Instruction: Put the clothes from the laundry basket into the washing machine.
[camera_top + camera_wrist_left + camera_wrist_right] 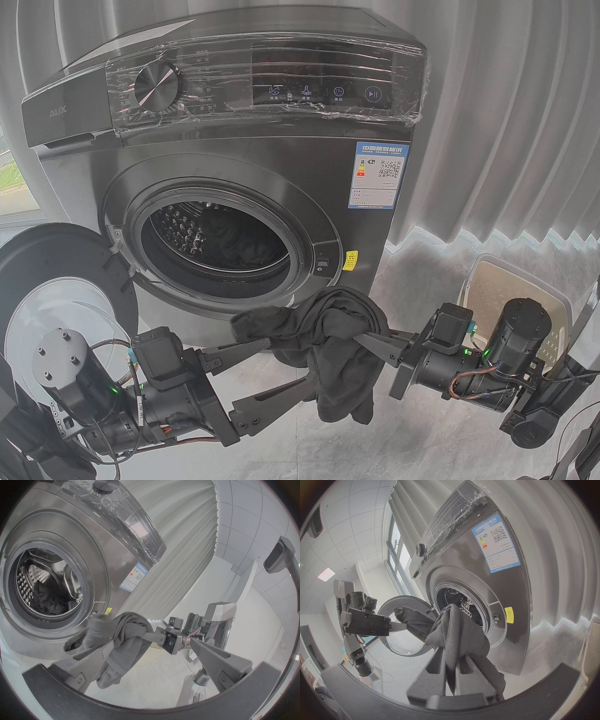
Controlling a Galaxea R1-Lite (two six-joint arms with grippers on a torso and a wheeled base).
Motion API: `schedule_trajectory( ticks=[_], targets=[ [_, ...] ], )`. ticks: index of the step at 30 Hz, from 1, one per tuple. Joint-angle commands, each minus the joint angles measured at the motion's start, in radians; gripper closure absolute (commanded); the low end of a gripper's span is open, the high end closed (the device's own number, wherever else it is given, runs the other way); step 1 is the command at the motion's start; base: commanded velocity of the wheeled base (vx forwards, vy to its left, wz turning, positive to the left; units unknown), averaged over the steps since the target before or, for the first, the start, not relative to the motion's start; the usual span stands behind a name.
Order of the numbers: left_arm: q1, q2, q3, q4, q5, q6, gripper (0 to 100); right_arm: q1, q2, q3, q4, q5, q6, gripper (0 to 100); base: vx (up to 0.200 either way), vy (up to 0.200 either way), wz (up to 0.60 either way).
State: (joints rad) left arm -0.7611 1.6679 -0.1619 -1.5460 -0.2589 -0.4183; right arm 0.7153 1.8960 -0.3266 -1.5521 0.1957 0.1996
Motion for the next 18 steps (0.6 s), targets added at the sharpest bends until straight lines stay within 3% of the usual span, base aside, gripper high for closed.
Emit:
schedule_trajectory(
  ticks=[1,7,14,18],
  targets=[
    [0.014,0.007,0.042,0.000,-0.005,0.015,0,-0.025,0.003,-0.008,0.000,0.001,0.001,100,0.000,0.000,0.00],
    [0.012,0.016,0.113,-0.002,-0.054,0.061,0,-0.045,0.003,-0.026,0.000,0.001,0.008,100,0.000,0.000,0.00],
    [0.059,0.030,0.071,-0.003,-0.051,0.078,0,-0.025,0.002,-0.025,0.000,0.001,0.008,100,0.000,0.000,0.00],
    [0.086,0.052,0.048,-0.003,-0.048,0.131,0,-0.011,-0.003,-0.020,0.000,0.002,0.008,100,0.000,0.000,0.00]
  ],
)
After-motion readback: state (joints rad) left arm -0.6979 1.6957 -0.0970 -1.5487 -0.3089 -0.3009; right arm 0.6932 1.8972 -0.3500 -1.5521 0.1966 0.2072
